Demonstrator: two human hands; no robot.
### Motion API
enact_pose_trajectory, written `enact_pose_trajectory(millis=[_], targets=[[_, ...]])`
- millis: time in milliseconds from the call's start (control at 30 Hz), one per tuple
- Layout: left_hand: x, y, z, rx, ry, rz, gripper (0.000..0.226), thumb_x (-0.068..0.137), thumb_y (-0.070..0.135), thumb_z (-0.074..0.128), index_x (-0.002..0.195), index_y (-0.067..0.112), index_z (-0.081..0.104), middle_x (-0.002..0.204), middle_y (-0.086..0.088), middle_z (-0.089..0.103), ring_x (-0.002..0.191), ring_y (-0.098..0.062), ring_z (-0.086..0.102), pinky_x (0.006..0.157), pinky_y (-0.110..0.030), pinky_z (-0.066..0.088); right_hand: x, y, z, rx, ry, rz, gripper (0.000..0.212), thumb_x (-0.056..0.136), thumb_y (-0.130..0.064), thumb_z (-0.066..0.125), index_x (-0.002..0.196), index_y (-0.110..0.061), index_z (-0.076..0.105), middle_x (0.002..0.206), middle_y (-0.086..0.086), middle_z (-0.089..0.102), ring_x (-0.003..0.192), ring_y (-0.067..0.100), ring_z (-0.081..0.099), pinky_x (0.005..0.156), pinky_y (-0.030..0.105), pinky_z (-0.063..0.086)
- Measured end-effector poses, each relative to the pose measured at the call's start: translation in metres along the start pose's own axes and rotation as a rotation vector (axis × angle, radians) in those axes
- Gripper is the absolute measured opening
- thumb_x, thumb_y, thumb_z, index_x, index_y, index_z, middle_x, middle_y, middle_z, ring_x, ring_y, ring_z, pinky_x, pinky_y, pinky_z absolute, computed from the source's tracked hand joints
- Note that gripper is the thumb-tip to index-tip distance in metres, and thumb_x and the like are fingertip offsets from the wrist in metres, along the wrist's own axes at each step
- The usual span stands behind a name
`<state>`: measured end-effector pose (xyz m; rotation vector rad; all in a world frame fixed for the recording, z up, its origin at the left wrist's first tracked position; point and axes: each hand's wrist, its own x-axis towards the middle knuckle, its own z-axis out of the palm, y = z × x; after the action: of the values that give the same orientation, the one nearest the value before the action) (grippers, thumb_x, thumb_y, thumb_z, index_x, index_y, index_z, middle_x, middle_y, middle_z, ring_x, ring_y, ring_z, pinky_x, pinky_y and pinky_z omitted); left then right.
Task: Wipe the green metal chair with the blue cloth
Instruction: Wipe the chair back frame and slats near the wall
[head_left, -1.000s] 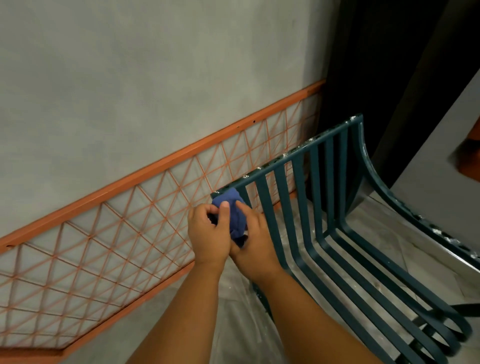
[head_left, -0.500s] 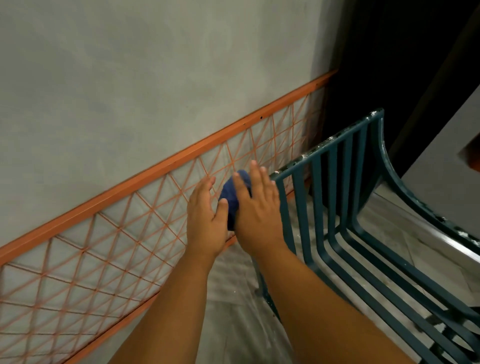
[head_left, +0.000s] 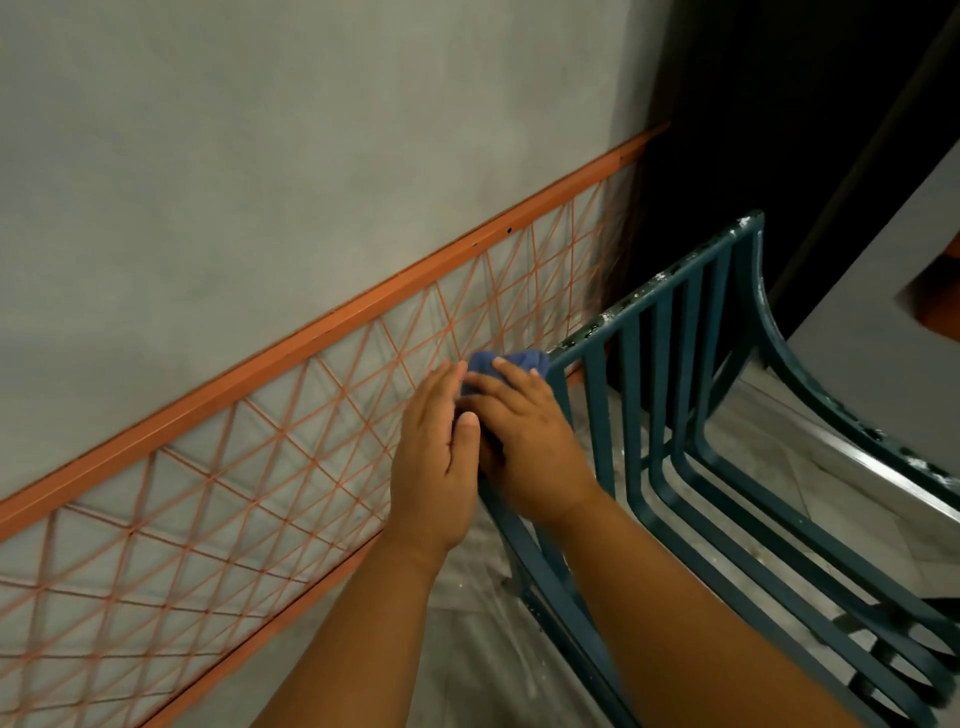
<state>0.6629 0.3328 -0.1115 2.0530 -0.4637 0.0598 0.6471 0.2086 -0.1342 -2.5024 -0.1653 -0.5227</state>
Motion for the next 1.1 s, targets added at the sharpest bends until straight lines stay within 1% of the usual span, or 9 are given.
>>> enact_pose_trajectory(millis=[100, 300, 467, 600, 733, 833, 933, 1033, 1100], targets=[[0.003, 0.005, 0.006, -0.037, 0.003, -0.008, 0.048, 0.097, 0.028, 0.033, 0.144, 0.021, 0.037, 0.15, 0.008, 0.037, 0.137, 0.001, 0.03, 0.112, -0.022, 0.027, -0.013, 0.018, -0.008, 0.026, 0.046, -0.06, 0.033, 0.088, -0.02, 0.047, 0.11, -0.012, 0.07, 0.131, 0.005, 0.061, 0.136, 0.026, 0.041, 0.114, 0.037, 0.029], [0.009, 0.003, 0.003, -0.432, 0.151, -0.223, 0.051, 0.095, 0.037, 0.029, 0.143, 0.022, 0.04, 0.144, 0.01, 0.044, 0.131, 0.005, 0.038, 0.111, -0.023, 0.029, 0.016, -0.005, -0.014, -0.016, -0.042, 0.21, 0.041, 0.073, 0.001, 0.063, 0.112, -0.011, 0.066, 0.124, 0.007, 0.064, 0.134, 0.034, 0.042, 0.112, 0.054, 0.028], [0.014, 0.002, 0.001, -0.4, 0.169, -0.228, 0.057, 0.095, 0.043, 0.025, 0.144, 0.018, 0.039, 0.146, 0.006, 0.043, 0.132, 0.001, 0.038, 0.11, -0.024, 0.03, 0.003, -0.009, -0.022, 0.095, -0.127, -0.073, 0.034, 0.078, -0.011, 0.058, 0.11, -0.015, 0.068, 0.118, 0.002, 0.068, 0.125, 0.026, 0.051, 0.105, 0.043, 0.033], [0.014, 0.004, -0.003, -0.324, 0.105, -0.21, 0.045, 0.104, 0.037, 0.023, 0.141, 0.022, 0.044, 0.141, 0.012, 0.046, 0.127, 0.01, 0.04, 0.098, -0.005, 0.033, 0.032, 0.009, -0.037, -0.015, -0.142, 0.111, 0.028, 0.08, -0.02, 0.046, 0.097, -0.017, 0.068, 0.096, 0.003, 0.068, 0.1, 0.024, 0.055, 0.092, 0.039, 0.04], [0.017, 0.006, -0.004, -0.331, 0.057, -0.218, 0.043, 0.104, 0.034, 0.022, 0.14, 0.024, 0.044, 0.14, 0.012, 0.047, 0.125, 0.01, 0.041, 0.095, -0.003, 0.036, 0.055, -0.024, -0.02, -0.356, -0.296, 0.164, 0.03, 0.091, -0.031, 0.041, 0.107, -0.016, 0.062, 0.105, 0.008, 0.065, 0.105, 0.029, 0.052, 0.099, 0.046, 0.032], [0.022, 0.006, -0.005, -0.309, 0.027, -0.211, 0.042, 0.104, 0.036, 0.024, 0.139, 0.027, 0.045, 0.139, 0.013, 0.048, 0.126, 0.006, 0.043, 0.102, -0.017, 0.038, 0.028, -0.028, 0.001, -0.258, -0.168, -0.038, 0.034, 0.09, -0.03, 0.047, 0.118, -0.017, 0.061, 0.114, 0.004, 0.064, 0.116, 0.027, 0.051, 0.11, 0.047, 0.028], [0.027, 0.012, -0.002, -0.204, -0.012, -0.171, 0.041, 0.103, 0.036, 0.027, 0.139, 0.027, 0.045, 0.14, 0.014, 0.047, 0.126, 0.006, 0.041, 0.099, -0.01, 0.034, -0.017, -0.006, 0.02, -0.05, -0.03, -0.112, 0.048, 0.088, -0.013, 0.062, 0.135, -0.021, 0.051, 0.143, 0.002, 0.05, 0.141, 0.025, 0.031, 0.119, 0.048, 0.017], [0.035, 0.018, 0.006, -0.114, -0.055, -0.096, 0.04, 0.102, 0.037, 0.03, 0.137, 0.027, 0.046, 0.137, 0.016, 0.047, 0.121, 0.013, 0.04, 0.093, -0.001, 0.03, -0.046, 0.02, 0.026, -0.051, 0.104, -0.111, 0.042, 0.089, -0.008, 0.058, 0.13, -0.017, 0.057, 0.141, 0.003, 0.053, 0.139, 0.025, 0.037, 0.114, 0.044, 0.032], [0.04, 0.02, 0.015, -0.005, -0.076, -0.016, 0.044, 0.099, 0.039, 0.03, 0.138, 0.025, 0.045, 0.138, 0.013, 0.047, 0.123, 0.009, 0.04, 0.094, -0.004, 0.029, -0.052, 0.03, 0.018, 0.054, 0.238, 0.05, 0.042, 0.084, -0.005, 0.058, 0.124, -0.016, 0.062, 0.134, 0.004, 0.058, 0.129, 0.022, 0.047, 0.106, 0.043, 0.043]])
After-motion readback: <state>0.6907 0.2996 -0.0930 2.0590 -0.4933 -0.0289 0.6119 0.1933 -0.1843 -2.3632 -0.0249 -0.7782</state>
